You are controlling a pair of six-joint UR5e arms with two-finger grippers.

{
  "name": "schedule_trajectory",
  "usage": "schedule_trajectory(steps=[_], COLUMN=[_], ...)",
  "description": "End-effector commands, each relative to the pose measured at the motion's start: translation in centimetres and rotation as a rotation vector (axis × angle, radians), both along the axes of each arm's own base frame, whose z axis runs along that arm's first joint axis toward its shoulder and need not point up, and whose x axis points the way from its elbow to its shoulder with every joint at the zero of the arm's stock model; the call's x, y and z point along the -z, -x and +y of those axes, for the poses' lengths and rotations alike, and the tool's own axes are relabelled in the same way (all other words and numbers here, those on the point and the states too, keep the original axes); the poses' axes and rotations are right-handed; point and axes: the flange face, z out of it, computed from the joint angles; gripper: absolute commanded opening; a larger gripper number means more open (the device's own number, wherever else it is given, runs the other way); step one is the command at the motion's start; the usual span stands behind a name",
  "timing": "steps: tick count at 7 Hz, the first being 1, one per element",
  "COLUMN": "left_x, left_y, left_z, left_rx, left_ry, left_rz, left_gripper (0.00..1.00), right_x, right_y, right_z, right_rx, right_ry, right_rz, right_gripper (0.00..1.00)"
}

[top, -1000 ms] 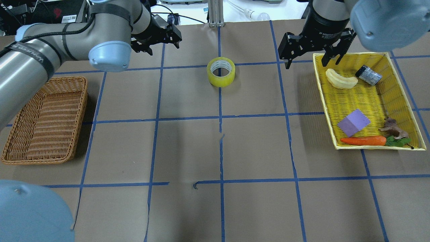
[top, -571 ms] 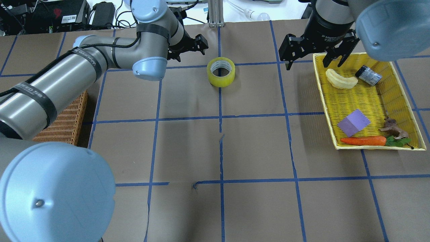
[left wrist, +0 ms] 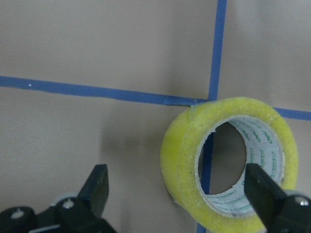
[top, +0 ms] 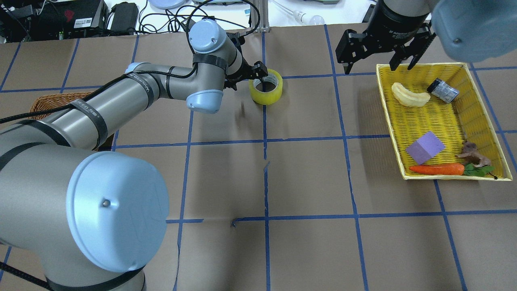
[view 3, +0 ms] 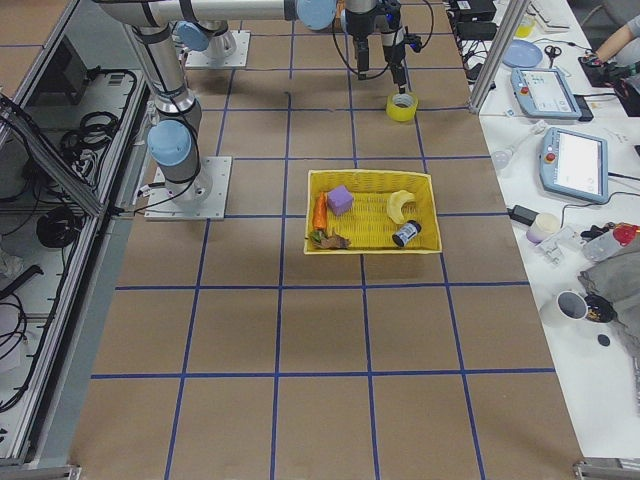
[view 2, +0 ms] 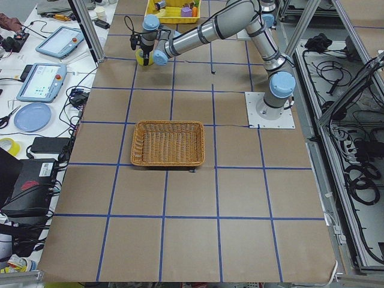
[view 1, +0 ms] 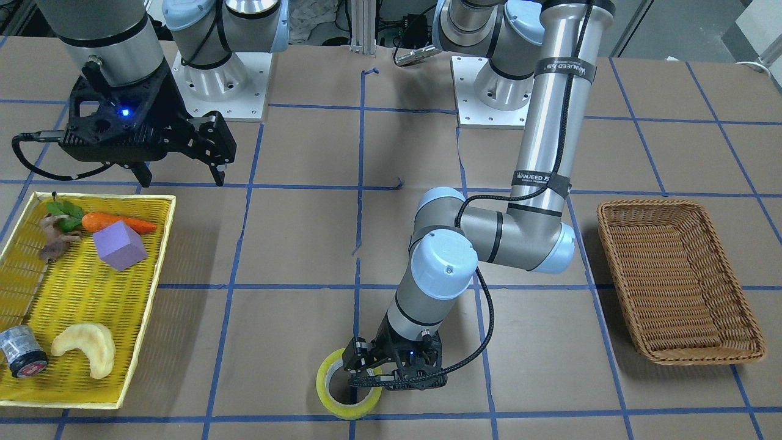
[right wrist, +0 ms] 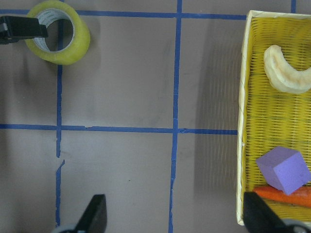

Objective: Transfer tape with both arms
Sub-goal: 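Move the left gripper to the tape roll while the right arm withdraws, then grasp the tape roll with the left gripper and lift it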

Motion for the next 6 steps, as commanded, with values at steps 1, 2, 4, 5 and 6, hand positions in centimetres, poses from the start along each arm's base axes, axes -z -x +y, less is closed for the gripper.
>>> schedule_trajectory(steps=[1, 2, 4, 5, 6], left_x=[1.7, 1.7, 0.7, -0.7, -2.5], left_y=[0.7, 0.7, 0.5, 0.5, 0.2], left_z=[0.1, 0.1, 0.0, 0.1, -0.1], left_rx=[-0.006, -0.006, -0.004, 0.003, 0.001], left_ry=[-0.024, -0.024, -0.012, 0.006, 0.014], left_rz=[0.007, 0.007, 0.005, 0.003, -0.002], left_gripper=[0.38, 0.06, 0.0, 0.0, 0.0], right_x=[-0.1, -0.2, 0.0, 0.0, 0.0], right_y=[0.1, 0.1, 0.0, 0.0, 0.0], right_z=[-0.1, 0.0, -0.2, -0.1, -0.1], right_rx=[0.001, 0.0, 0.008, 0.007, 0.007], right_ry=[0.002, 0.003, 0.005, -0.001, 0.0], right_rz=[0.009, 0.006, 0.007, 0.006, 0.006], right_gripper=[1.0, 1.0, 1.0, 1.0, 1.0])
